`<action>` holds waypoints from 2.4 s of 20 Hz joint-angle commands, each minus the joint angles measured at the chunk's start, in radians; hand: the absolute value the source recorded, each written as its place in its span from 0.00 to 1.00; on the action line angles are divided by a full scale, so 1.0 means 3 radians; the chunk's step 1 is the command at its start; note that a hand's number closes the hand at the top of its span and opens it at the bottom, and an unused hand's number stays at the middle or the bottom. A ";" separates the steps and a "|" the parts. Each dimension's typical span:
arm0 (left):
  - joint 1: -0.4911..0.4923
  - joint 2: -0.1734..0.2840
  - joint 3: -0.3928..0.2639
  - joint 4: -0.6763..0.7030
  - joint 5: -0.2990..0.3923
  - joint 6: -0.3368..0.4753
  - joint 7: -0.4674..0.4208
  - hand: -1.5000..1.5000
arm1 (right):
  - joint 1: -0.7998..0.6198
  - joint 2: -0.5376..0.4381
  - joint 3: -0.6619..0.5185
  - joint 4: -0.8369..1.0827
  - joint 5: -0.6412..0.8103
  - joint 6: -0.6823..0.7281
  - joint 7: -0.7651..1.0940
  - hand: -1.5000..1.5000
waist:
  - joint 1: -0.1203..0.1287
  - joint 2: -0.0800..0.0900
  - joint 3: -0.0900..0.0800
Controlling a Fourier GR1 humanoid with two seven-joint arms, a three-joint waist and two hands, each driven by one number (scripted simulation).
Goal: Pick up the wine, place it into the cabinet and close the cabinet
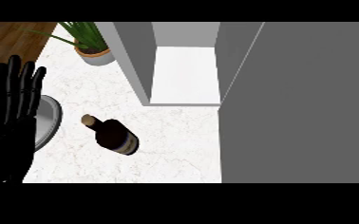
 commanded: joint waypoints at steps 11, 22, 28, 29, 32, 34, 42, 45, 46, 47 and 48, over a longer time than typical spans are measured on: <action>0.0472 -0.0349 -0.1978 -0.0293 -0.0145 0.1057 0.0543 0.00 | 0.0796 -0.0032 0.0450 -0.0625 -0.0470 0.0461 0.0422 0.00 | -0.0034 0.0040 0.0050; -0.0057 -0.0351 -0.3087 -0.0639 -0.1181 0.2142 0.1433 0.00 | 0.0424 -0.0075 0.0396 -0.1131 -0.0534 0.0304 0.1155 0.00 | 0.0011 0.0051 0.0050; -0.0422 -0.0342 -0.3036 -0.0729 -0.1402 0.2421 0.1932 0.00 | 0.0339 -0.0147 0.0201 -0.1224 -0.0766 0.0273 0.1452 0.00 | 0.0001 0.0049 0.0052; -0.0350 -0.0341 -0.2946 -0.0789 -0.1336 0.2329 0.1917 0.00 | 0.0629 -0.0104 0.0464 -0.1631 -0.0597 0.0219 0.1604 0.00 | -0.0021 0.0042 0.0050; -0.0342 -0.0340 -0.3006 -0.0789 -0.1437 0.2414 0.2023 0.00 | 0.0345 -0.0096 0.0404 -0.1506 -0.0578 0.0135 0.1676 0.00 | -0.0003 0.0045 0.0049; -0.0316 -0.0340 -0.2850 -0.0986 -0.1458 0.2302 0.2149 0.00 | 0.0350 -0.0051 0.0493 -0.1559 -0.0461 0.0081 0.1689 0.00 | -0.0005 0.0044 0.0049; -0.0292 -0.0311 -0.2702 -0.0967 -0.1627 0.2295 0.2240 0.00 | 0.0069 -0.0100 0.0325 -0.1580 -0.0579 -0.0012 0.1949 0.00 | -0.0003 0.0048 0.0048; -0.0303 -0.0283 -0.2628 -0.1221 -0.1798 0.2165 0.2569 0.00 | 0.0112 -0.0131 0.0207 -0.1363 -0.0622 0.0107 0.1724 0.00 | 0.0009 0.0047 0.0051; -0.0183 -0.0135 -0.2566 -0.1239 -0.1709 0.2221 0.2356 0.00 | 0.0252 -0.0156 0.0146 -0.1481 -0.0709 0.0145 0.1730 0.00 | 0.0001 0.0045 0.0050; -0.0300 -0.0156 -0.2387 -0.1232 -0.1647 0.2135 0.2526 0.00 | 0.0272 -0.0108 0.0433 -0.1855 -0.0517 0.0006 0.2033 0.00 | -0.0016 0.0038 0.0048; -0.0131 -0.0070 -0.2467 -0.1430 -0.1666 0.2127 0.2536 0.00 | 0.0251 -0.0069 0.0348 -0.1426 -0.0514 0.0101 0.1714 0.00 | 0.0014 0.0044 0.0050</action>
